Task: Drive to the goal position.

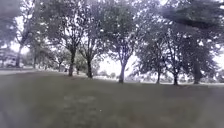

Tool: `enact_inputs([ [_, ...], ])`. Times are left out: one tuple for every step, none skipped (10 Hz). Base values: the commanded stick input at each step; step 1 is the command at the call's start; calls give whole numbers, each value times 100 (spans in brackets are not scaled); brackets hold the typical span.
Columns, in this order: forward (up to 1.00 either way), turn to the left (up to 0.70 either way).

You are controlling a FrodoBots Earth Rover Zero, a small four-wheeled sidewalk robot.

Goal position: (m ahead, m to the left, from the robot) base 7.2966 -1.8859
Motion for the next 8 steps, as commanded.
enact_inputs([
  [70,0],
  [70,0],
  [70,-3],
  [70,-13],
  [70,-14],
  [70,-14],
  [70,-14],
  [70,-14],
])
